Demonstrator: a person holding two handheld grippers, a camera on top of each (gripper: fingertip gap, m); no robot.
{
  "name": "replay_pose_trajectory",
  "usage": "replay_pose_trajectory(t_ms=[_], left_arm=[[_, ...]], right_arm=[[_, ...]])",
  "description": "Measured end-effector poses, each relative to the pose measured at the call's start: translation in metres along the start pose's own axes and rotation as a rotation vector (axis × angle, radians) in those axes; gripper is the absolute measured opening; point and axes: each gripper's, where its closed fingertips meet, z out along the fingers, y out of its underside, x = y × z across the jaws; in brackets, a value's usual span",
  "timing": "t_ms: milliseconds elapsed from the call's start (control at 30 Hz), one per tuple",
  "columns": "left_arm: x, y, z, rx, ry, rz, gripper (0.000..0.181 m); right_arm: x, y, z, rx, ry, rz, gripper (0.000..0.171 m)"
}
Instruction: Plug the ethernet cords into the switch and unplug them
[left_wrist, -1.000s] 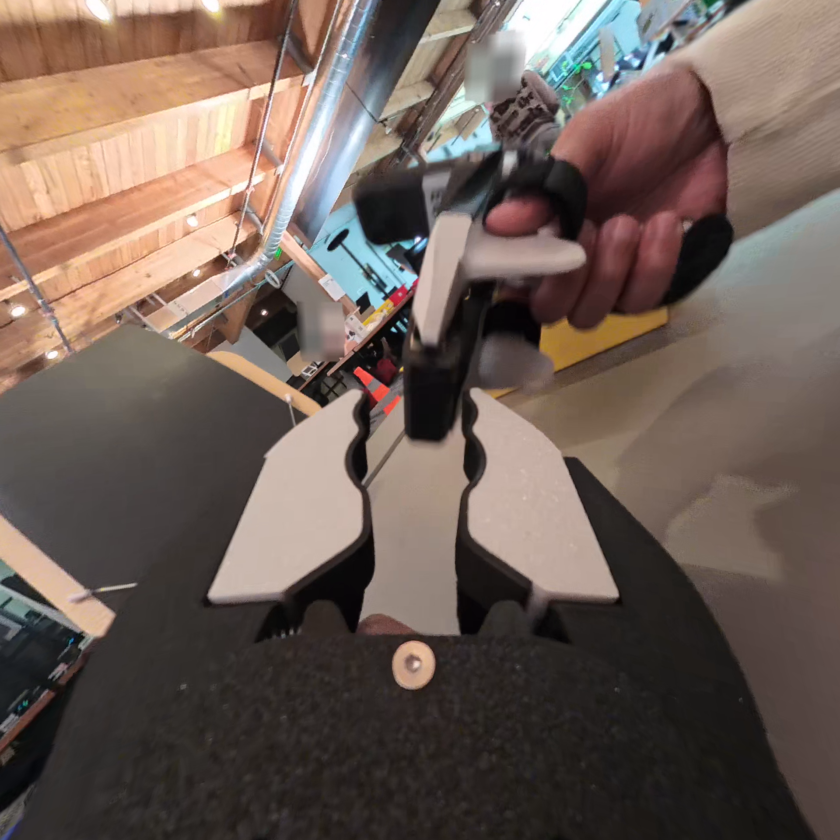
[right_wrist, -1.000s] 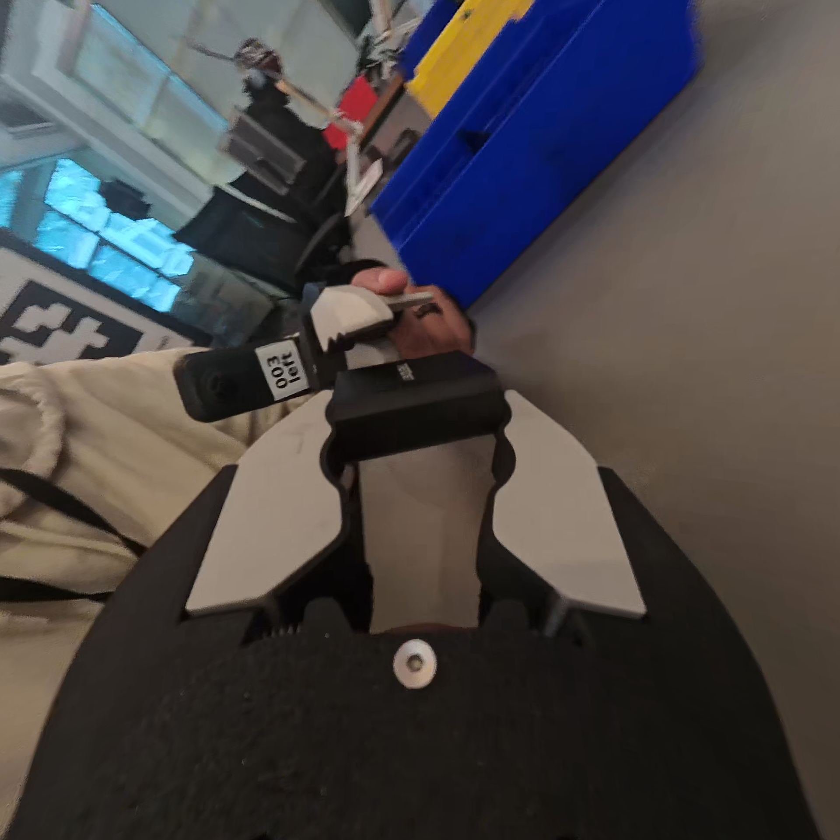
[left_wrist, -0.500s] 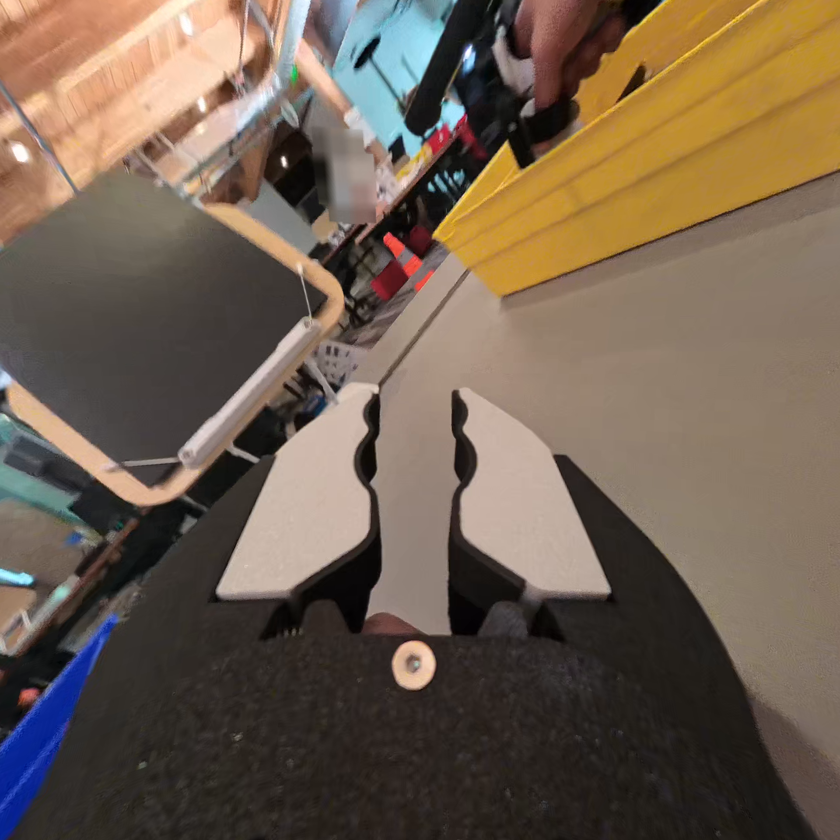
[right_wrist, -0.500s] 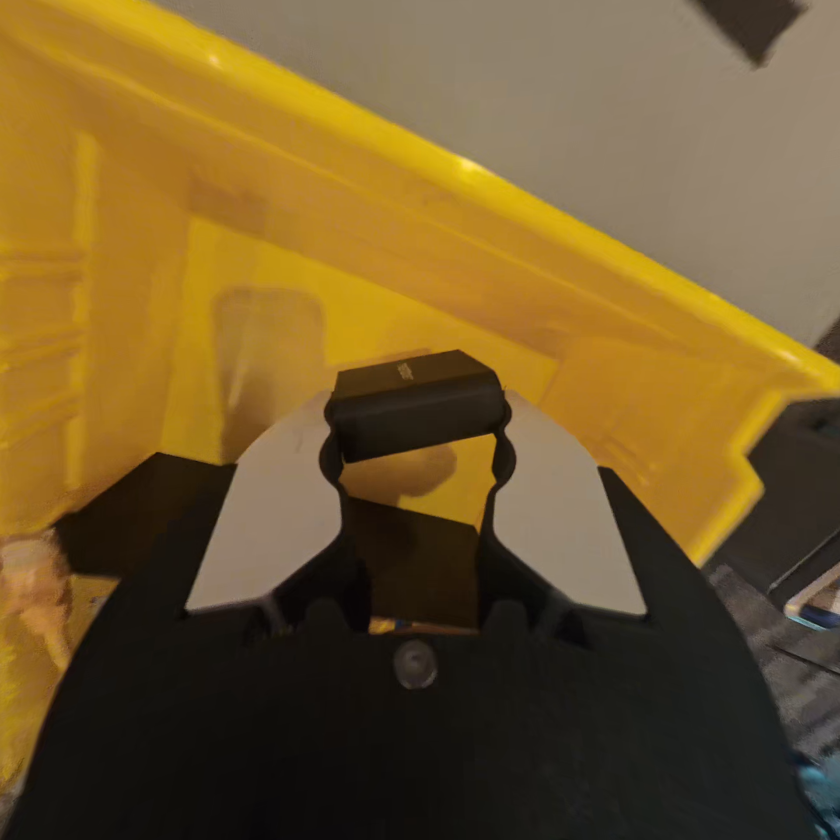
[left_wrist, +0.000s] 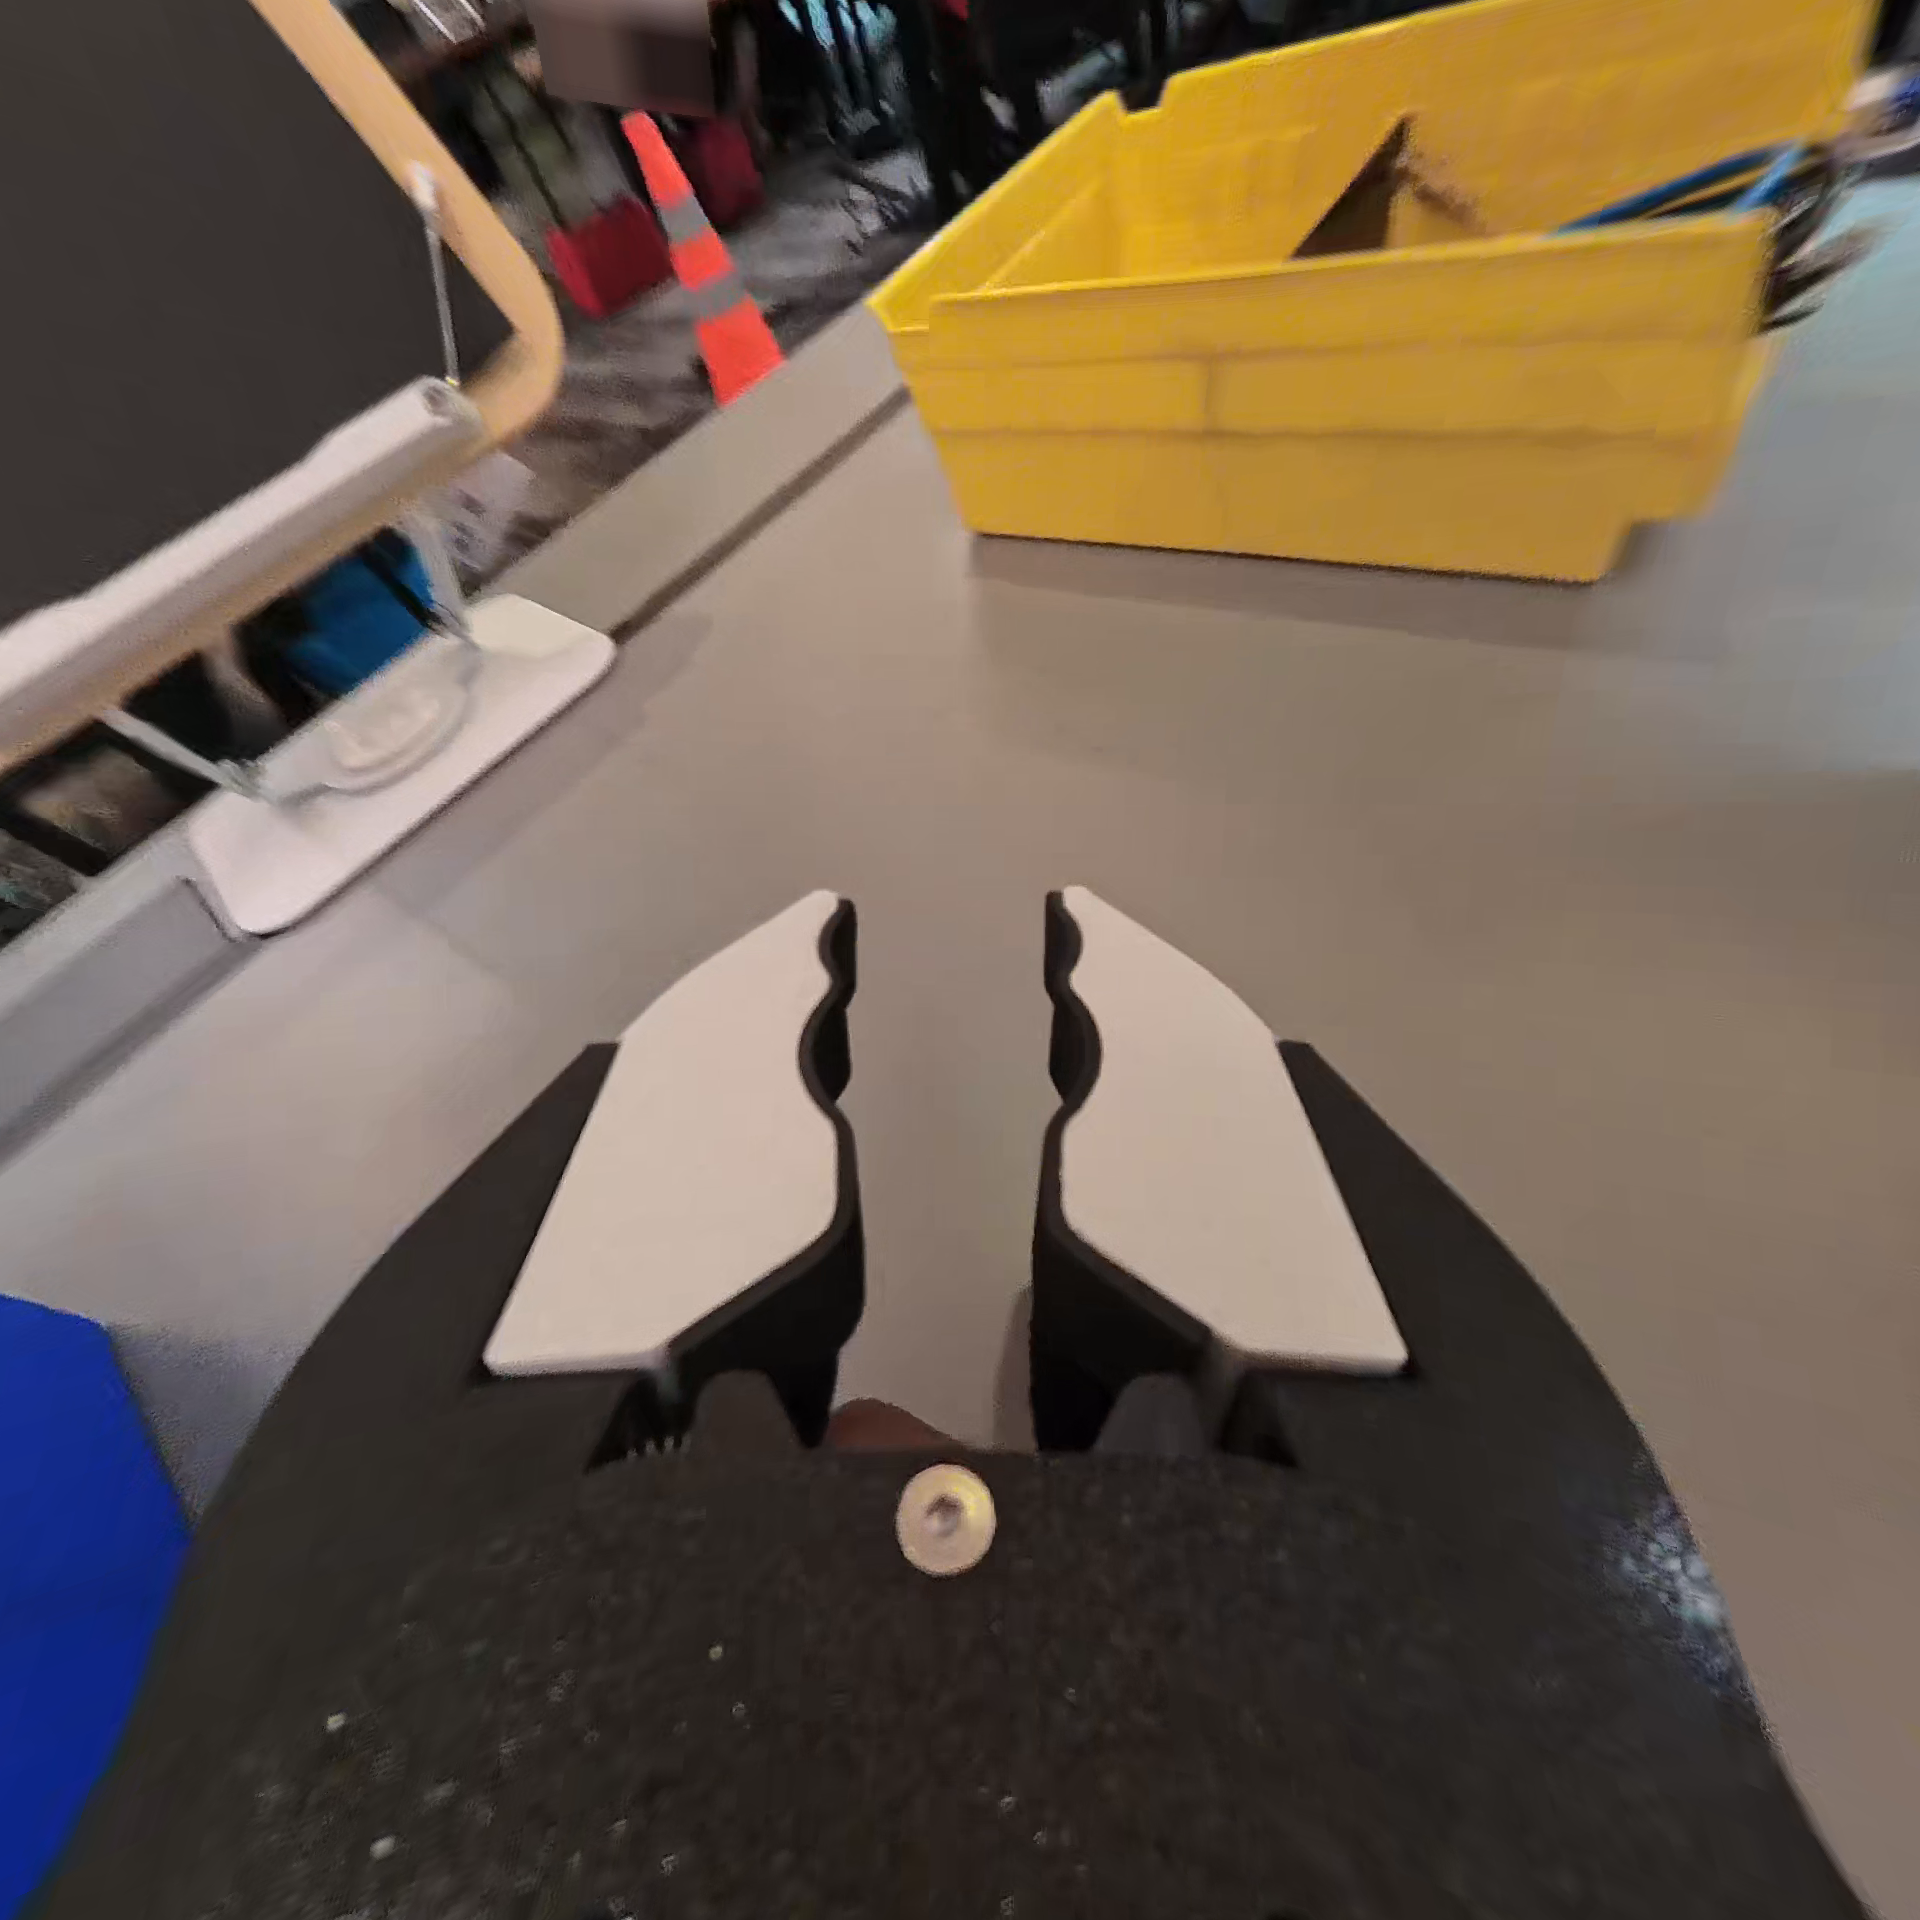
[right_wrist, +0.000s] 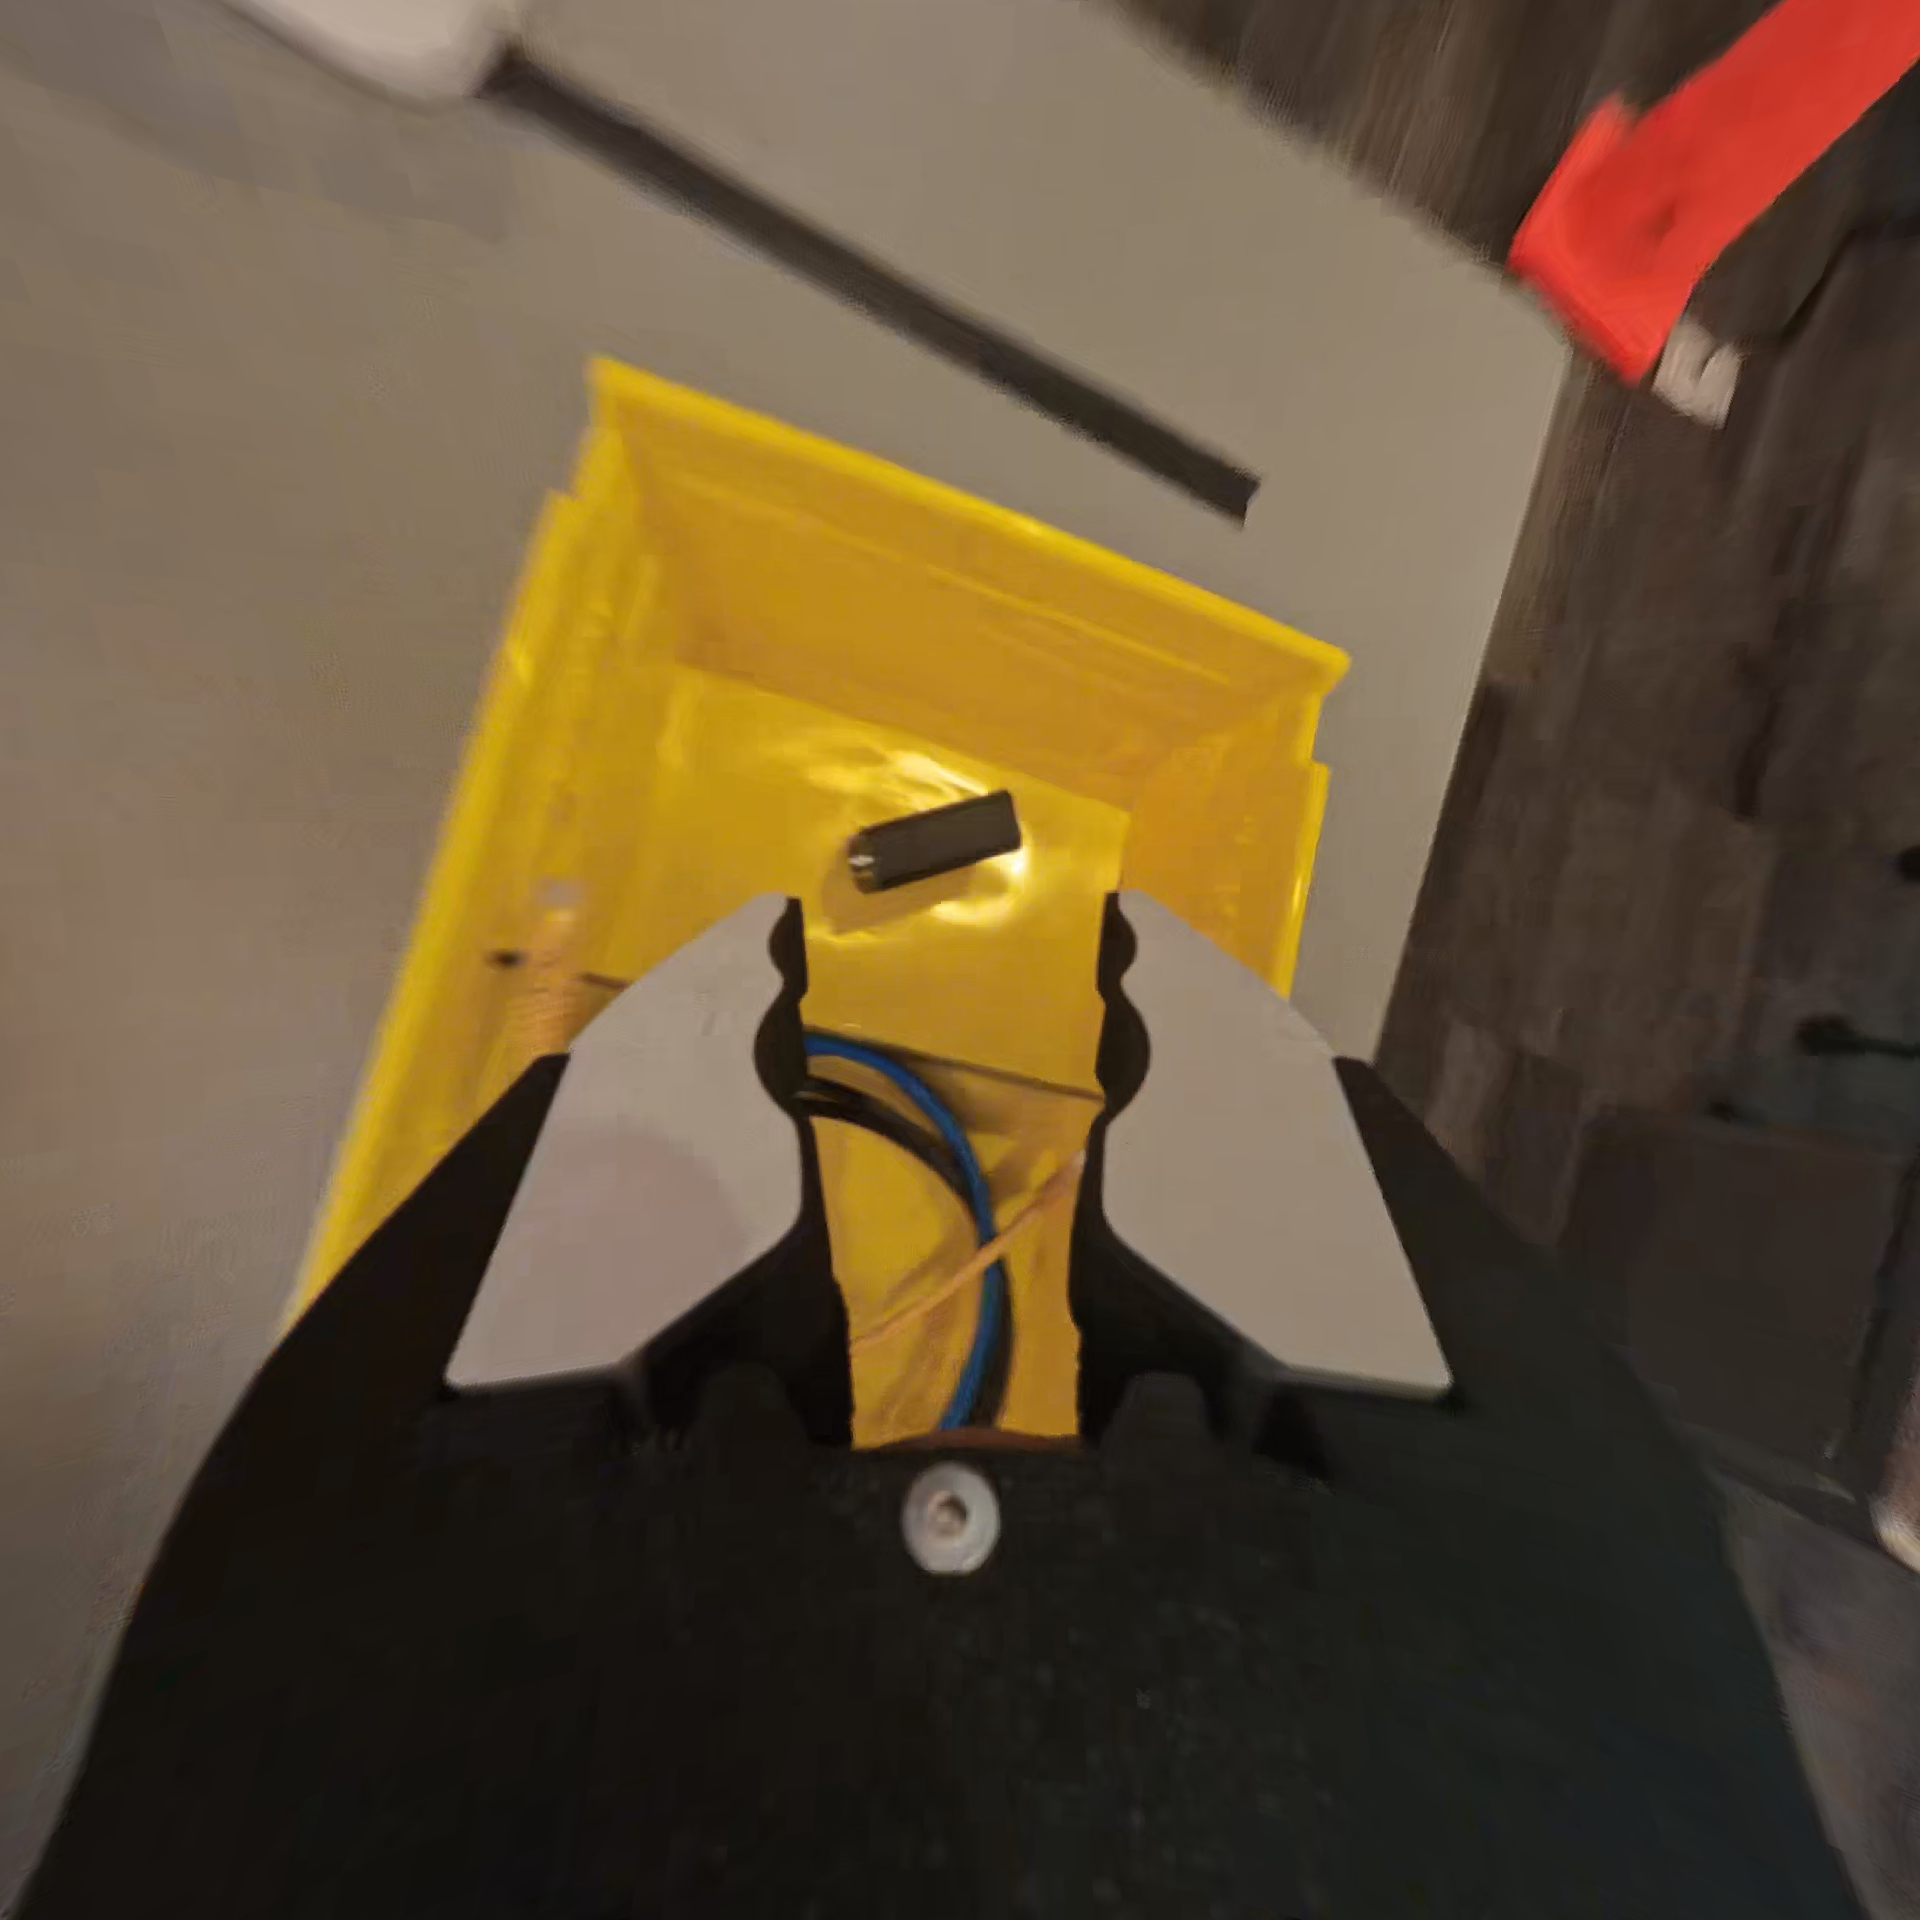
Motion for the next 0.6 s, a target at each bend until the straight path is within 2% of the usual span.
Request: replay_pose_trajectory(t_ms=[67, 133, 200, 267, 367, 433, 467, 533, 600], left_arm=[[-0.001, -0.018, -0.03, -0.035, 0.01, -0.101, 0.035], [-0.003, -0.028, -0.064, -0.071, 0.01, -0.243, 0.035], [-0.004, -0.021, -0.098, -0.101, -0.015, -0.366, 0.042], [-0.009, 0.005, -0.13, -0.109, -0.126, -0.444, 0.049], [-0.015, 0.066, -0.178, -0.103, -0.347, -0.601, 0.045], [-0.015, 0.1, -0.205, -0.02, -0.458, -0.657, 0.033], [-0.017, 0.113, -0.218, 0.007, -0.498, -0.678, 0.019], [-0.03, 0.099, -0.24, 0.125, -0.496, -0.735, 0.021], [-0.042, 0.09, -0.249, 0.171, -0.534, -0.65, 0.023]], right_arm=[[-0.023, 0.008, -0.044, 0.235, -0.042, 0.096, 0.053], [-0.042, 0.034, -0.071, 0.396, -0.032, 0.19, 0.056], [-0.059, 0.067, -0.082, 0.496, -0.003, 0.255, 0.06], [-0.072, 0.099, -0.082, 0.575, 0.039, 0.313, 0.057], [-0.081, 0.134, -0.072, 0.609, 0.094, 0.314, 0.059], [-0.083, 0.153, -0.06, 0.547, 0.105, 0.298, 0.058], [-0.085, 0.156, -0.057, 0.537, 0.09, 0.292, 0.057], [-0.08, 0.156, -0.057, 0.567, 0.092, 0.322, 0.053], [-0.076, 0.151, -0.054, 0.589, 0.075, 0.348, 0.049]])
